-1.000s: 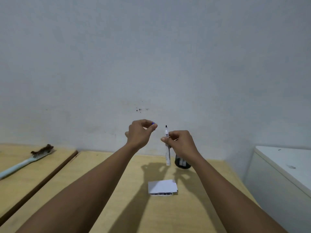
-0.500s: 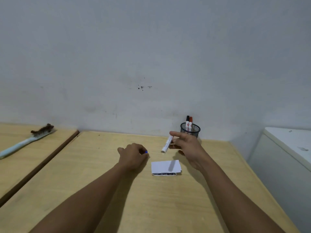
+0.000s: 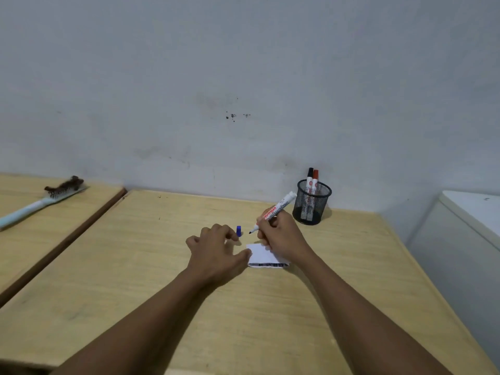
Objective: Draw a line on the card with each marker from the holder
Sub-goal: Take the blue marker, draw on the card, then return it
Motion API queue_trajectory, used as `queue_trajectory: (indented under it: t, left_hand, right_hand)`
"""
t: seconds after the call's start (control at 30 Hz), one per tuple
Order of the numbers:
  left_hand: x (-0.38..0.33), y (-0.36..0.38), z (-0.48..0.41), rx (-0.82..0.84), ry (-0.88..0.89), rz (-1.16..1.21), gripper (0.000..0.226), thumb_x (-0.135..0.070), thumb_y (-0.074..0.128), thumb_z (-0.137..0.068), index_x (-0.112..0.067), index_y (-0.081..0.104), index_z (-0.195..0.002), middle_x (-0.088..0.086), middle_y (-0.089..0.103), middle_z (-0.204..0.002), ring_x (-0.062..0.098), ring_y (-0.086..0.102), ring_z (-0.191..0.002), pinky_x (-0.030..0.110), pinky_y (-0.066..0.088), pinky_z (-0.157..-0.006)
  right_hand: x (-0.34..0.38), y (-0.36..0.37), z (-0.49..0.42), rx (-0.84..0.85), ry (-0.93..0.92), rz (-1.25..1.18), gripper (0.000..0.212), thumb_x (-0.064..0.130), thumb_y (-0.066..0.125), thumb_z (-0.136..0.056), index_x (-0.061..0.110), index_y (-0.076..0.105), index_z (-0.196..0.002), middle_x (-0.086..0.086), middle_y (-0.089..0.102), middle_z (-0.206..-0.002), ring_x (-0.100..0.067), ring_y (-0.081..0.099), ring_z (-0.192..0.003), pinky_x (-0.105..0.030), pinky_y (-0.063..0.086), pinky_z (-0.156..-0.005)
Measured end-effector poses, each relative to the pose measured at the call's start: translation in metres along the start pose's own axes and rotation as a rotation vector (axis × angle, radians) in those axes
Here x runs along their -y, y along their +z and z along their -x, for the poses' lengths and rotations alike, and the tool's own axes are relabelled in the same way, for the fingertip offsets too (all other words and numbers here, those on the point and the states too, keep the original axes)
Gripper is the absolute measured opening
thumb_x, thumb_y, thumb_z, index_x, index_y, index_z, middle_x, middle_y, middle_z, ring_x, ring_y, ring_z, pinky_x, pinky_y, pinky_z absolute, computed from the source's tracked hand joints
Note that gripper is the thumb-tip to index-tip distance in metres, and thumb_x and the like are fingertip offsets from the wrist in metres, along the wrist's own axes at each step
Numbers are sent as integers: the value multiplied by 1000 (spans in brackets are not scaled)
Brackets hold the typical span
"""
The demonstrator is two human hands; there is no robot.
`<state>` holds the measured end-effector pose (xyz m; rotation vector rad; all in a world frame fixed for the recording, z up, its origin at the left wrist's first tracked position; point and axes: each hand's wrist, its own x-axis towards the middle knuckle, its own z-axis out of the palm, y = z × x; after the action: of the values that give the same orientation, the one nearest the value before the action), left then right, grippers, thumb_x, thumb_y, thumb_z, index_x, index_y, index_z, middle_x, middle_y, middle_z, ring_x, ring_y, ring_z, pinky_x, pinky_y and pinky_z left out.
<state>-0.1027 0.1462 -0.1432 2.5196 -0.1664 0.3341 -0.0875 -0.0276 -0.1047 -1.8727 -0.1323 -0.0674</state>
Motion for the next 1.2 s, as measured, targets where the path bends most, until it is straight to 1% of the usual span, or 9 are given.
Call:
queue_trajectory:
  t: [0.13, 0.27, 0.4, 0.47, 0.57, 0.7, 0.8, 1.07, 1.2]
  left_hand:
    - [7, 3, -3, 29, 51, -33, 29, -60, 62, -70, -39, 62, -89, -22, 55, -106, 9, 45, -108, 36, 21, -91]
    - [12, 6, -4, 56, 99, -47, 21, -58, 62, -77, -39, 70, -82, -23, 61, -115, 8, 43, -114, 50, 23, -106]
    - [12, 6, -5, 68, 73, -31, 20, -55, 66, -71, -39, 74, -78, -27, 60, -108, 5, 41, -109, 53, 21, -109]
    - [11, 6, -5, 66, 57, -6, 18, -54, 67, -67, -39, 73, -74, -28, 57, -104, 2, 39, -107, 53, 19, -110]
    - [10, 6, -4, 80, 46, -14, 21, -55, 69, -64, -39, 73, -76, -29, 55, -105, 4, 41, -114, 53, 14, -112]
    - [9, 5, -3, 105, 29, -30, 24, -57, 68, -63, -40, 72, -79, -29, 55, -107, 5, 39, -120, 67, 3, -113]
    - [9, 5, -2, 96, 18, -25, 29, -58, 67, -62, -39, 71, -83, -26, 58, -111, 6, 38, -122, 72, -1, -111]
    - [8, 5, -1, 90, 20, -44, 31, -60, 67, -61, -40, 70, -84, -23, 60, -117, 9, 40, -123, 73, 0, -111]
    - [8, 4, -1, 85, 18, -44, 33, -60, 67, -60, -38, 69, -85, -23, 59, -115, 9, 40, -121, 72, 2, -112]
  right_hand:
    - [-20, 7, -2, -43, 16, 48, 18, 21, 54, -99, 6, 59, -89, -1, 64, -65, -7, 55, -52, -28, 45, -55]
    - [-31, 10, 0, -71, -29, 85, 20, 19, 56, -99, 6, 59, -84, 1, 65, -65, -1, 57, -52, -16, 46, -54]
    - [-35, 12, 1, -51, -86, 136, 22, 21, 58, -98, 3, 63, -87, -2, 71, -70, -5, 64, -60, -14, 48, -58]
    - [-37, 13, 1, -44, -91, 157, 20, 22, 59, -98, 5, 63, -89, -7, 74, -79, -10, 68, -68, -14, 50, -60]
    - [-39, 15, -1, -37, -77, 182, 19, 26, 59, -98, 8, 64, -95, -6, 75, -85, -11, 69, -79, -17, 51, -65]
    - [-40, 16, -2, -38, -67, 221, 16, 28, 60, -98, 13, 63, -98, -3, 76, -88, -12, 71, -81, -20, 54, -68]
    - [-40, 17, -1, -38, -62, 240, 13, 30, 60, -98, 17, 62, -98, 1, 74, -88, -9, 71, -84, -17, 53, -68]
    - [-38, 17, -1, -32, -47, 284, 20, 28, 59, -98, 9, 66, -95, -1, 74, -81, -18, 70, -76, -24, 50, -61]
    - [-34, 16, 1, -8, -37, 301, 18, 25, 59, -98, 9, 64, -94, 0, 70, -76, -13, 66, -70, -25, 50, -62]
